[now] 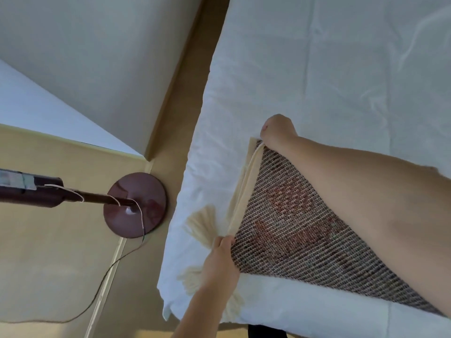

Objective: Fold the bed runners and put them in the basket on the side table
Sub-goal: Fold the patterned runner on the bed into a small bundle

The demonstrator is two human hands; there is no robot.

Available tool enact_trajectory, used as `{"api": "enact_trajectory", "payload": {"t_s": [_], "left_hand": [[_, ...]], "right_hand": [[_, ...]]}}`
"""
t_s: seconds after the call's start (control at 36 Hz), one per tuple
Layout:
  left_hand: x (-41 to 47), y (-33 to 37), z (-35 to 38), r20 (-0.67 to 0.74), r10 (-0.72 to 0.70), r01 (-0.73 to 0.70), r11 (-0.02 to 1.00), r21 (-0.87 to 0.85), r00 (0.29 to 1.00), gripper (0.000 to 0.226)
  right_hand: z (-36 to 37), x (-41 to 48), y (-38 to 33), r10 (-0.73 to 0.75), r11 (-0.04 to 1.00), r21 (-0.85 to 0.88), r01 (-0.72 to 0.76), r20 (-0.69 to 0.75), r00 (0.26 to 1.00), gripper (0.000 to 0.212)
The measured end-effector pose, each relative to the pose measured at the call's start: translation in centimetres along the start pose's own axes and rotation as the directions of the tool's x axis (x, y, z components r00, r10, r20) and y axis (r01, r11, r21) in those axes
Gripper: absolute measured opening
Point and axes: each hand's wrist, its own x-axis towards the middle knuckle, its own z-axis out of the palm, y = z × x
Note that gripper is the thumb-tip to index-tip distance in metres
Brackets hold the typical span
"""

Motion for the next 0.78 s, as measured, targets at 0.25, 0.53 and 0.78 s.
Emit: {"api": "enact_trajectory", "payload": {"t_s": [0.25, 0.53, 0.78], "left_hand": [[2.6, -1.7, 0.4, 0.041, -0.006, 0.004, 0.998, 0.063, 0.999, 0.052], [3.3, -0.4, 2.3, -0.193, 0.061, 0.001, 0.953, 0.303, 0.979, 0.057], [5.3, 3.2, 6.9, -0.229, 0.366, -0.226, 0.852, 0.472, 0.902, 0.066]], "right_hand": [[4.4, 2.5, -0.2, 0.018, 0.997, -0.075, -0.017, 0.015, 1.000, 0.020], [5.7, 0.0, 2.7, -0.181, 0.967, 0.175, 0.184, -0.030, 0.983, 0.036], [6.5, -1.9, 11.1, -0.402, 0.745, -0.513, 0.427, 0.167, 0.900, 0.074]]}}
